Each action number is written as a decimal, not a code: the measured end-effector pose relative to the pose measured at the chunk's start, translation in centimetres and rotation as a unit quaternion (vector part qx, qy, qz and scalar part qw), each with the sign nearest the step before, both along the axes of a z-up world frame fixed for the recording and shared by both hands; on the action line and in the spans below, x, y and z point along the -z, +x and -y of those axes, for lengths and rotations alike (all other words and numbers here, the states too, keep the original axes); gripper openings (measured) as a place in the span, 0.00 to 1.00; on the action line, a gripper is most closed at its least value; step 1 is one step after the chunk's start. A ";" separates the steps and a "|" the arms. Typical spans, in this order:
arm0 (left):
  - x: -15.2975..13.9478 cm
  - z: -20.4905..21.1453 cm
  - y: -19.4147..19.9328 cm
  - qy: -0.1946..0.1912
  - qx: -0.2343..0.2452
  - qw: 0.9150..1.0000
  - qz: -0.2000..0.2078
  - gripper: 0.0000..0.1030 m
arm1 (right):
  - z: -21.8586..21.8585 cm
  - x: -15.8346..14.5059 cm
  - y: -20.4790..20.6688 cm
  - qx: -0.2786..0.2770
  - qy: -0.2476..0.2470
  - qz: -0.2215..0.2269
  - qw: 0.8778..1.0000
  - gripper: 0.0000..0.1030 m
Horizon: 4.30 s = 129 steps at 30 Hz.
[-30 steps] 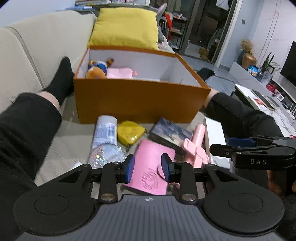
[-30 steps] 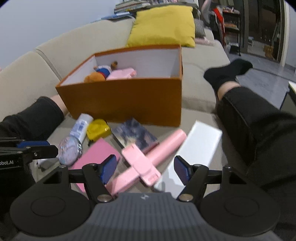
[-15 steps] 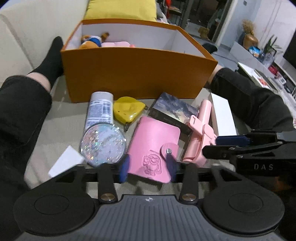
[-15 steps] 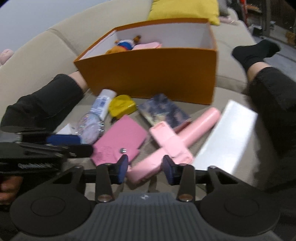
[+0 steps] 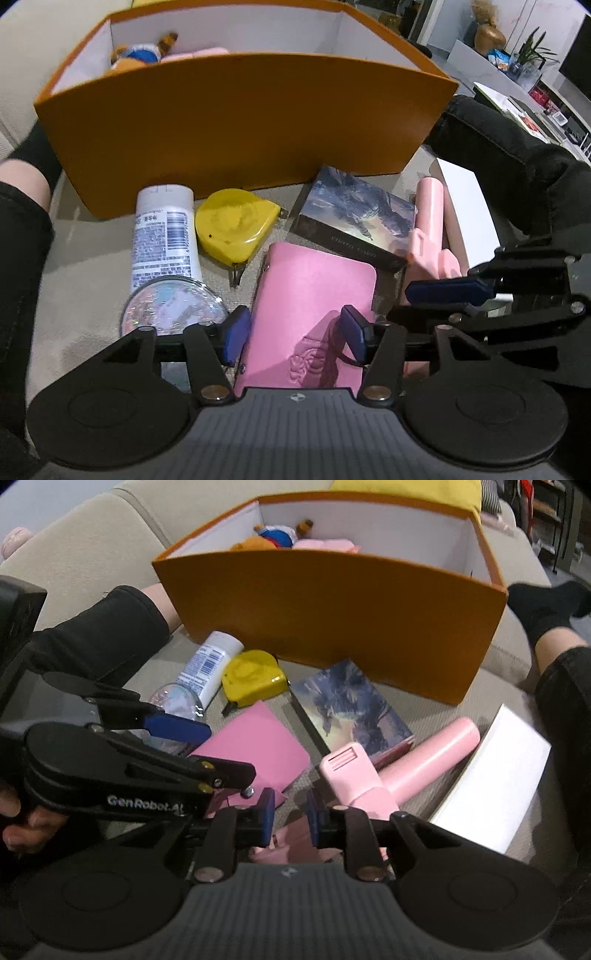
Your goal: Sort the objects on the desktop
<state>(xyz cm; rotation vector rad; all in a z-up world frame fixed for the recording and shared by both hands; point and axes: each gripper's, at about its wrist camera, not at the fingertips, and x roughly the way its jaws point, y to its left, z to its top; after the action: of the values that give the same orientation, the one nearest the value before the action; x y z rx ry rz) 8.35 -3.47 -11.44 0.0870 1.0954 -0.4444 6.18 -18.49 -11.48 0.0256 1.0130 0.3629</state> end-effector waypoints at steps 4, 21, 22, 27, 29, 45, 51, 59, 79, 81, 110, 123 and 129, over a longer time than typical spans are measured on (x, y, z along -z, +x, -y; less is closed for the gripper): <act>0.6 -0.9 1.1 -0.033 -0.014 0.999 -0.037 0.70 | 0.6 0.4 0.6 0.001 0.017 -0.007 1.000 0.21; -0.6 -0.9 0.7 -0.026 -0.036 0.999 -0.019 0.42 | -0.4 0.3 -0.3 -0.027 0.011 -0.002 1.000 0.20; -0.9 -0.9 0.5 -0.025 -0.035 0.999 -0.015 0.40 | -0.6 0.5 -0.2 -0.030 0.004 -0.006 1.000 0.20; -2.5 -0.4 -0.9 -0.016 -0.020 1.000 0.006 0.28 | -1.0 1.6 0.0 -0.030 0.006 -0.022 0.999 0.19; -2.7 -0.2 -1.4 -0.012 -0.017 1.000 0.010 0.27 | -0.8 1.4 0.0 -0.029 0.016 -0.015 0.999 0.19; -2.4 0.1 -3.3 -0.092 -0.024 0.995 -0.033 0.23 | 0.2 2.2 -0.4 0.001 0.011 -0.019 1.000 0.19; -2.0 -0.1 -3.1 -0.089 -0.039 0.995 -0.026 0.20 | 0.7 2.5 -0.4 0.006 0.032 -0.021 0.999 0.19; -3.4 -1.4 -2.6 -0.096 -0.058 0.994 -0.010 0.18 | 0.5 -0.8 -0.5 -0.040 0.014 0.040 0.998 0.36; -4.2 -2.4 1.5 -0.111 -0.063 0.992 0.000 0.18 | 0.0 0.8 8.8 -0.157 -0.100 -0.009 0.983 0.63; -3.9 -2.6 1.8 -0.111 -0.066 0.992 -0.004 0.18 | -0.4 1.4 9.1 -0.159 -0.100 -0.016 0.982 0.59; -15.6 -6.1 7.9 -0.158 -0.038 0.983 0.084 0.18 | 2.6 -12.9 9.0 -0.083 0.008 0.079 0.993 0.58; -7.8 -5.2 22.3 -0.185 -0.071 0.980 -0.037 0.18 | 3.4 -7.8 20.6 0.049 0.034 0.017 0.998 0.58; -4.9 -5.0 25.4 -0.195 -0.072 0.976 -0.068 0.18 | 3.4 -5.8 22.5 0.062 0.042 -0.010 0.997 0.58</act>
<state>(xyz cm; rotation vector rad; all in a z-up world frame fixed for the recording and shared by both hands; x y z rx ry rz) 33.77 1.58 -6.56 -0.3719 1.1222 -0.5332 28.64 -21.94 -5.72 0.1681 1.0106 0.2919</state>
